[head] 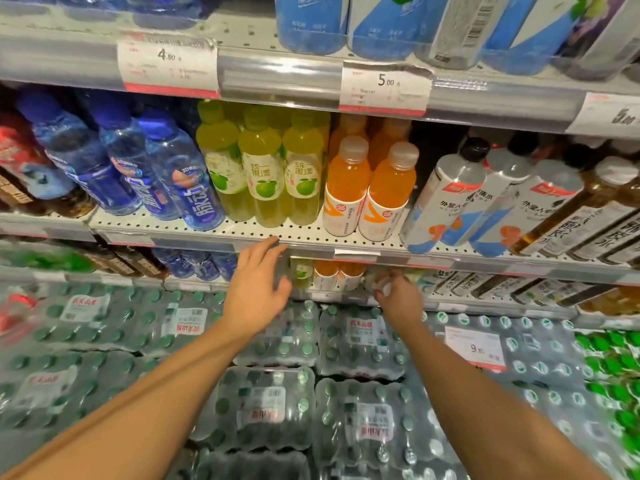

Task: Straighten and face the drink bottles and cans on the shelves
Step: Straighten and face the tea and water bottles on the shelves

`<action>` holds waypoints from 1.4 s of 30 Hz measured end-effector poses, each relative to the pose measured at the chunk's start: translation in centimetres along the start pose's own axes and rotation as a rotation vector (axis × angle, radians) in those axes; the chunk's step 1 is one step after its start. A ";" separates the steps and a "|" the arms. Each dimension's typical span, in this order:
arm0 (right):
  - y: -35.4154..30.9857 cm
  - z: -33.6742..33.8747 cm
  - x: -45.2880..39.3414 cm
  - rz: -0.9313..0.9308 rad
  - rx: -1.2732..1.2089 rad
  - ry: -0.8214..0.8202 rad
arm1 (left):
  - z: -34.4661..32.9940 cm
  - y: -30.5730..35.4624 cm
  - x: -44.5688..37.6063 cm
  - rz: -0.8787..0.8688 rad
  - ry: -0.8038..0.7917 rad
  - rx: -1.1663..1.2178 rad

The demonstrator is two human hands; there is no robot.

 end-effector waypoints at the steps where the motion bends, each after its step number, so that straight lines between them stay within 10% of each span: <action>1: 0.2 0.4 0.4 -0.009 -0.035 0.004 | 0.2 -0.5 0.6 -0.017 0.055 0.055; 21: 2.8 1.5 13.0 -0.408 -1.030 -0.002 | -7.6 -8.6 -4.9 0.623 -0.158 0.357; 31: 2.7 2.3 16.5 -0.318 -0.804 -0.065 | -8.8 -11.2 -6.5 0.808 -0.086 0.143; 42: -3.8 -0.9 15.8 -0.163 -0.516 -0.141 | -5.4 -12.3 0.8 0.255 0.182 0.350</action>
Point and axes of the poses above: each hand's wrist, its own x-axis away from the middle knuckle, its own z-axis out of the back of the hand, y = z × x, the point moved 6 cm from there along -x, towards the middle knuckle, and after that the axes turned 4 degrees about x, right-handed, at the moved point
